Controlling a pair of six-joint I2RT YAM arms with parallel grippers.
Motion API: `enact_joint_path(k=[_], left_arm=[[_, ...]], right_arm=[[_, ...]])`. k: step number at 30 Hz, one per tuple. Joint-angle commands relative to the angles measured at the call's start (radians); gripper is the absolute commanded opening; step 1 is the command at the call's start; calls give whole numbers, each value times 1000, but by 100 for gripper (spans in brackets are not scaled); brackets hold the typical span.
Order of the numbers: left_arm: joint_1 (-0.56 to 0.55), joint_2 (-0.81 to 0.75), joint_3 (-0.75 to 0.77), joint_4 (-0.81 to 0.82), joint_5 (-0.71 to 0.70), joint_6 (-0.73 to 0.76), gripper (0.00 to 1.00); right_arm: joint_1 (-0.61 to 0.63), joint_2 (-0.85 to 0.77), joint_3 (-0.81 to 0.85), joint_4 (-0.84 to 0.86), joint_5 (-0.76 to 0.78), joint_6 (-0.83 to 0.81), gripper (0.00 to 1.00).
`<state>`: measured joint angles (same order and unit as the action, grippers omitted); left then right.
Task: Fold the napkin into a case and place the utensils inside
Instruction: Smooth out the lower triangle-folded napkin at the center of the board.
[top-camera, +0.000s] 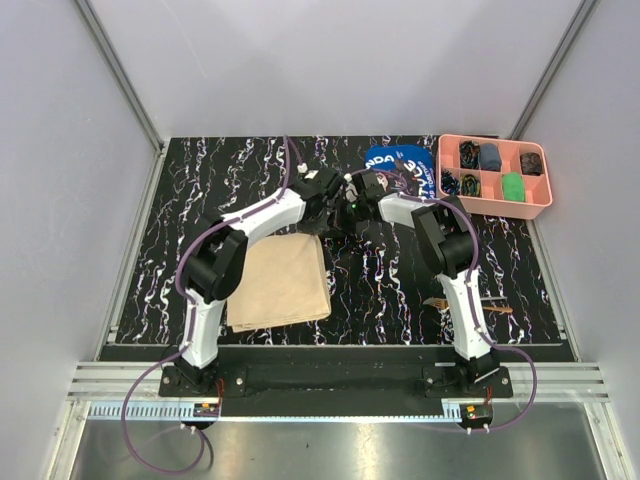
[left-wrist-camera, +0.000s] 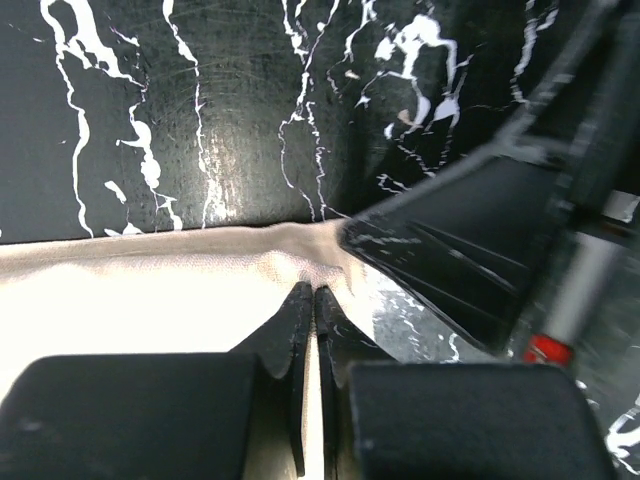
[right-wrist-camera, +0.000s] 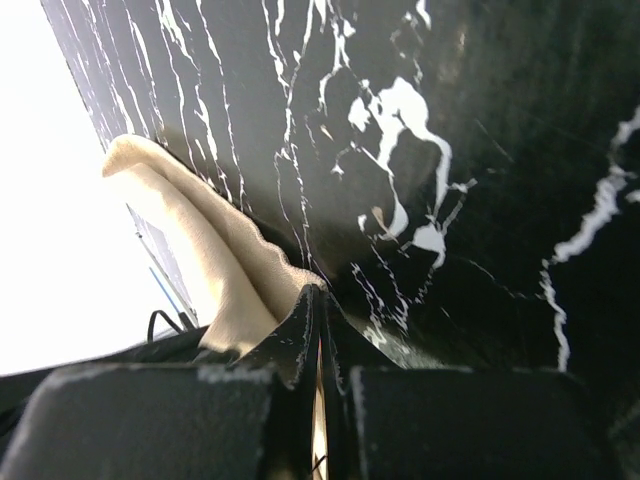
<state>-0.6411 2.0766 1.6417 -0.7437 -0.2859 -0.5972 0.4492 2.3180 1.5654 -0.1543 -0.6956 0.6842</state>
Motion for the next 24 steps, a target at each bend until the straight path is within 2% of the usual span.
enact_joint_path(k=[1, 14, 17, 18, 22, 24], left_arm=[[3, -70, 0, 33, 33, -15, 4], [3, 45, 58, 41, 21, -12, 7], [6, 47, 67, 41, 10, -4, 18], [6, 37, 69, 40, 2, -3, 28], [11, -41, 66, 38, 8, 10, 43], [17, -117, 55, 27, -4, 14, 52]], right_arm=[[19, 24, 41, -34, 47, -15, 0], [20, -52, 8, -45, 94, -11, 0], [17, -81, 27, -85, 125, -32, 6], [16, -91, 31, -115, 146, -50, 7], [3, -130, 73, -204, 194, -106, 11], [-1, -149, 76, -243, 231, -135, 20]])
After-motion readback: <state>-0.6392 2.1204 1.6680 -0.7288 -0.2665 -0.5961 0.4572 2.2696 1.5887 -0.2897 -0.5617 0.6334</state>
